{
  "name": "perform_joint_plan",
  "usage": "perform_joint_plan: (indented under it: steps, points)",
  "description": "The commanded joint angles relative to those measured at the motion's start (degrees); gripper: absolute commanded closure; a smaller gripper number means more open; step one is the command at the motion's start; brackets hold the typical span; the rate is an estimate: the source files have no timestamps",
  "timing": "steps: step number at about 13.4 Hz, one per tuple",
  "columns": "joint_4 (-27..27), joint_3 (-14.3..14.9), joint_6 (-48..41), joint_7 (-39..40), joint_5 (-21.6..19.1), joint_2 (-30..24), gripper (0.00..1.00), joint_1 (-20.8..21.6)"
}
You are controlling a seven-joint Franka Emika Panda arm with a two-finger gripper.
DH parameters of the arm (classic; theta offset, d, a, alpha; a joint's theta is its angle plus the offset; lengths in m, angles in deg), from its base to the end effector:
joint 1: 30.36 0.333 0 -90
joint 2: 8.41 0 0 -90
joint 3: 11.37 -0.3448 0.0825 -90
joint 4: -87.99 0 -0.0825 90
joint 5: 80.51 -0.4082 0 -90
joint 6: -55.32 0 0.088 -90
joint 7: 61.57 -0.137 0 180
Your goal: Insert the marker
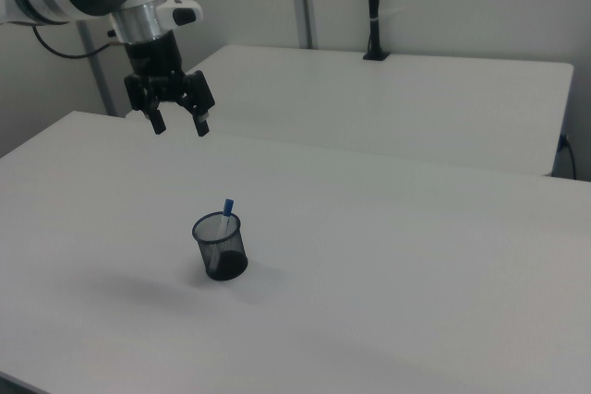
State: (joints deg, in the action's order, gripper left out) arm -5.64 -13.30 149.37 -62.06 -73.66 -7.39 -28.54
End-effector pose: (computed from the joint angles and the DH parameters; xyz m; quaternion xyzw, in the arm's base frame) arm 0.5886 0.0228 0.5884 0.9977 0.0329 -0.0030 0.0594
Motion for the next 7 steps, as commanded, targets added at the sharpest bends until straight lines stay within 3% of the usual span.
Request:
perform_joint_plan:
  steps: [1, 3, 7]
  points:
    - [1.9, 2.6, -2.0, 1.4, -1.7, 0.6, 0.00, 1.6]
    - [1.9, 7.1, -3.9, 1.8, -7.5, -0.3, 0.00, 3.2]
    - [1.9, 7.8, -3.9, 1.7, -7.4, -0.7, 0.00, 4.1]
